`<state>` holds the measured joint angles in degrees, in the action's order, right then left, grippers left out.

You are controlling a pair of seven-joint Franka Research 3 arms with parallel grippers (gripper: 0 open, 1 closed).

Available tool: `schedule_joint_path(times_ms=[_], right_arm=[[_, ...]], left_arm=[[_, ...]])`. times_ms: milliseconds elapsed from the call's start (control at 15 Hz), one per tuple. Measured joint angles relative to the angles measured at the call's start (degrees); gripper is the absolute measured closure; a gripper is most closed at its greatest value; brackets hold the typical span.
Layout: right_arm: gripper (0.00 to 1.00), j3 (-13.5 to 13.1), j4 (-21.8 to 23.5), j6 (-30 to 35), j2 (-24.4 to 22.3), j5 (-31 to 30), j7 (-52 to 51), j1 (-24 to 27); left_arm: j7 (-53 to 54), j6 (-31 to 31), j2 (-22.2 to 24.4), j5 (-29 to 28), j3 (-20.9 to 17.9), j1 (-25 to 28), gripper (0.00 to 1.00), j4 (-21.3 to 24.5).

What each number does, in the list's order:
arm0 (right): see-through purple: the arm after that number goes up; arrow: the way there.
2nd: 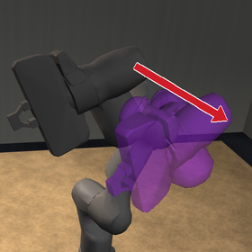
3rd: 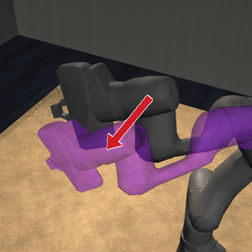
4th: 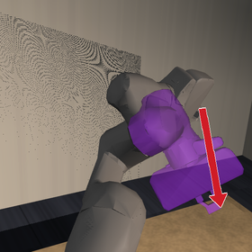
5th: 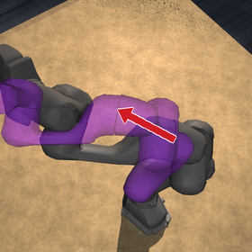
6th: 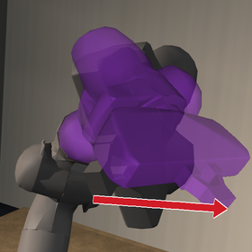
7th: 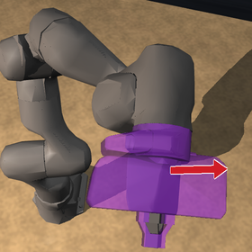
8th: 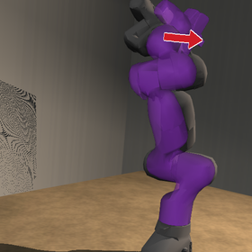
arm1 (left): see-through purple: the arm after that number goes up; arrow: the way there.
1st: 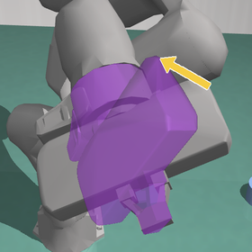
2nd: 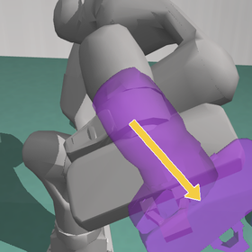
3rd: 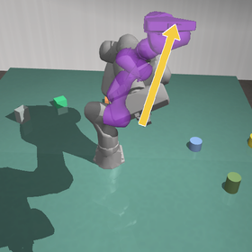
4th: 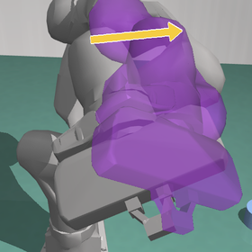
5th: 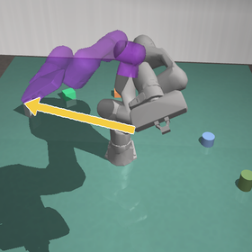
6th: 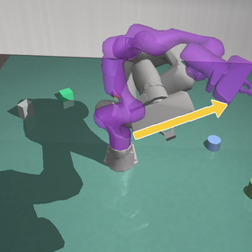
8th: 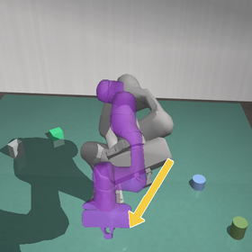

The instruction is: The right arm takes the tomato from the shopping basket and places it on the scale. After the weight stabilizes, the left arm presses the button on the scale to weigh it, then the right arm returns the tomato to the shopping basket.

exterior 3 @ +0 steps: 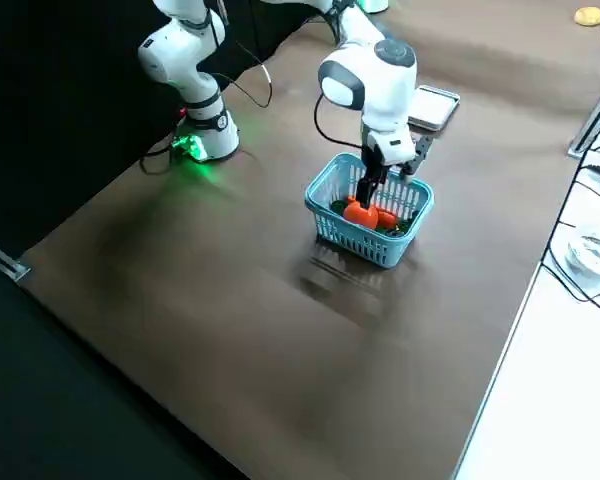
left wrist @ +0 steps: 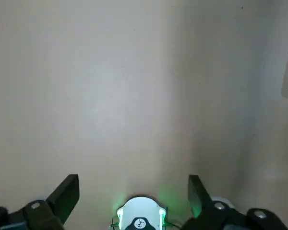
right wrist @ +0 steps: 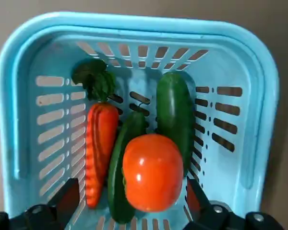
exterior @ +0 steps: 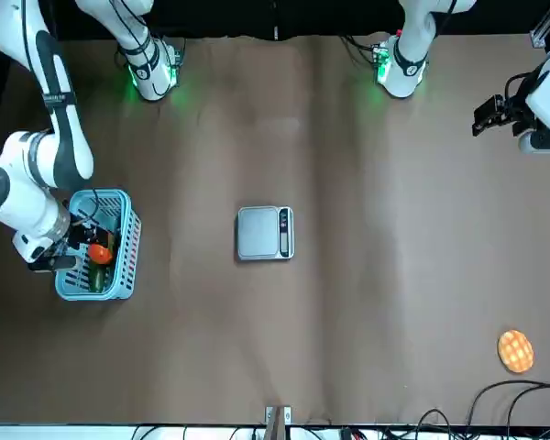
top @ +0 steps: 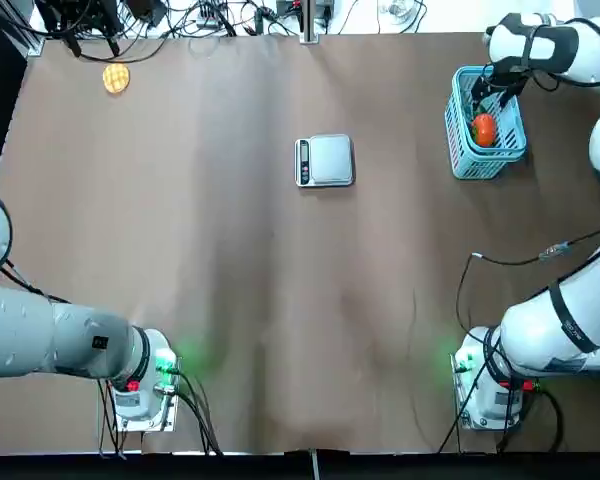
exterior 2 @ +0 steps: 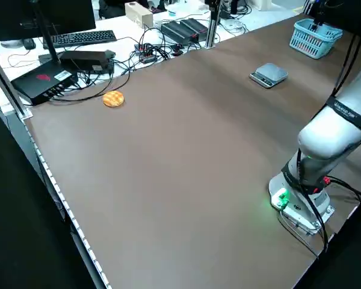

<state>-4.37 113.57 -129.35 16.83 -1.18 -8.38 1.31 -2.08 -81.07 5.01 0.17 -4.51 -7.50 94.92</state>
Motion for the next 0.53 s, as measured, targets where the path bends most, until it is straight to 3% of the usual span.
schedule_joint_path(times_ms=[533], right_arm=[[0.02, 0.0, 0.0, -3.9, 4.4, 0.0, 0.0, 1.3]], left_arm=[[0.0, -0.2, -3.2, 0.3, 2.5, -0.3, 0.00, -0.1]])
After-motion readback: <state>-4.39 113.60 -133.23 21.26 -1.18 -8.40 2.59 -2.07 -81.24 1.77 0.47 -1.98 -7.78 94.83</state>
